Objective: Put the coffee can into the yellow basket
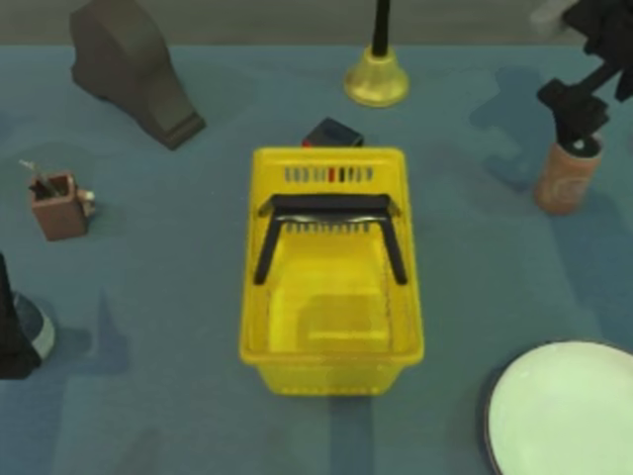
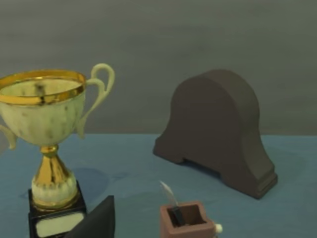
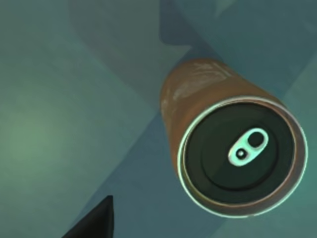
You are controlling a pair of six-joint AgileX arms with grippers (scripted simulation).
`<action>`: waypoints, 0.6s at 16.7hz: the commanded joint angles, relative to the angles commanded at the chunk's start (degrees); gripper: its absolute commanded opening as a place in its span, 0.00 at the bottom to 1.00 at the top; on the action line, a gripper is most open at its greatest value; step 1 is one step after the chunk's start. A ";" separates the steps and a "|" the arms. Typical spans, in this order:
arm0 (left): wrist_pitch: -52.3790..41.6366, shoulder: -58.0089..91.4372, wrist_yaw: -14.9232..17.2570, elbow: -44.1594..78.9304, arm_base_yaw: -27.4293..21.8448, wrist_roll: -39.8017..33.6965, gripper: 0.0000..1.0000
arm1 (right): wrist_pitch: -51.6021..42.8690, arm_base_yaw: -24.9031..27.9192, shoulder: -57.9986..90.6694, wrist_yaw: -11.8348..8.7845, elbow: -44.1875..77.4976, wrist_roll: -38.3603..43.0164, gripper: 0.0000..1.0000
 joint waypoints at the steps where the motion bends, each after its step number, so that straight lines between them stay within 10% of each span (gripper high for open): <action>1: 0.00 0.00 0.00 0.00 0.00 0.00 1.00 | -1.65 0.09 3.02 0.08 2.84 -0.69 1.00; 10: 0.00 0.00 0.00 0.00 0.00 0.00 1.00 | -5.43 -0.08 10.22 0.27 9.40 -2.24 1.00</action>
